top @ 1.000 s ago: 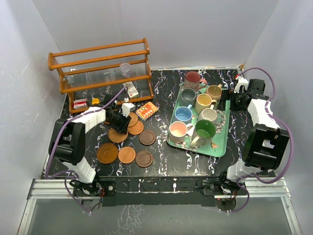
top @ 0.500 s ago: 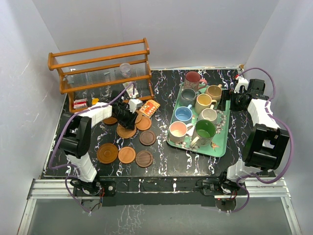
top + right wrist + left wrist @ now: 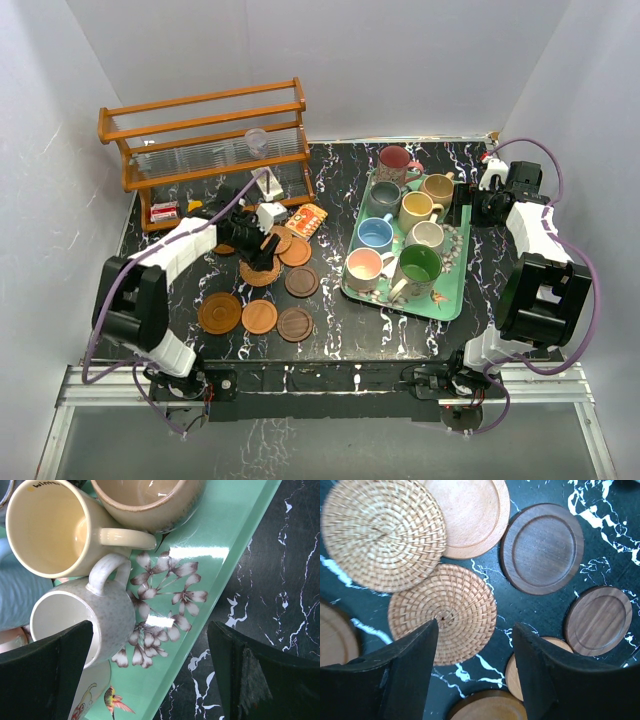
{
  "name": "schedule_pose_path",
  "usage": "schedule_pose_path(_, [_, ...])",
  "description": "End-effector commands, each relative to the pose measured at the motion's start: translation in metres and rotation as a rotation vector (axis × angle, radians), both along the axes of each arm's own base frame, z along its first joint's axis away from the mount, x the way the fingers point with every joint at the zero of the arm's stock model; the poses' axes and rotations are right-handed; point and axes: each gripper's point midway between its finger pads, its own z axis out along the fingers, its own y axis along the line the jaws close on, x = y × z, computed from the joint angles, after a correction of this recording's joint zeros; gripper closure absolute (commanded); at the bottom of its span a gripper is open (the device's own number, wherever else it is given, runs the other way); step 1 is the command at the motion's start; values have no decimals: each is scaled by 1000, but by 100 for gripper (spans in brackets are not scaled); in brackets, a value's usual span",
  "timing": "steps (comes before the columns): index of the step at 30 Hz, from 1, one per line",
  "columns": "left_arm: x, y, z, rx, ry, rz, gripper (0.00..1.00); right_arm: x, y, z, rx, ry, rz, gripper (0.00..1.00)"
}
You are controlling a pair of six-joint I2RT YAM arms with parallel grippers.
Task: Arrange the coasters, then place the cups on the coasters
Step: Move the coaster to the center of the board.
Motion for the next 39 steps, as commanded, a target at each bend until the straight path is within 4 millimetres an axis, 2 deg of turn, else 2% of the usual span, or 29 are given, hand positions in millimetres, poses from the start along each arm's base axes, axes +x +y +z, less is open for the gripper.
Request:
schedule_pose_path(1, [-9,15,22,35,-77,-1,38,9,-3,9,-10,-37,4,2])
schedule_pose_path(4, [-24,31,20,91,-64,-2,37,9,-2,10,-8,-39,6,2])
schedule_pose_path(11, [-75,84,7,277,-10,-25,35,9,0,11,0,-40,11,2])
schedule_pose_path(15, [-93,103,1,347,14,-26,34,8,0,11,3,-40,13,2])
schedule_pose_path(18, [-100,114,-9,398,26,-17,34,9,1,12,4,-44,15,1])
schedule_pose_path(24, [-90,124,-33,455,3,33,34,9,1,12,5,-42,15,2])
schedule_pose_path(28, [-80,134,-41,495,-21,66,35,9,1,11,7,-40,15,2])
schedule_pose_path(35, [-55,170,-45,537,-53,181,39,9,0,9,6,-34,15,2])
schedule_pose_path(39, [-44,188,-56,559,-40,236,40,9,0,9,4,-34,14,2])
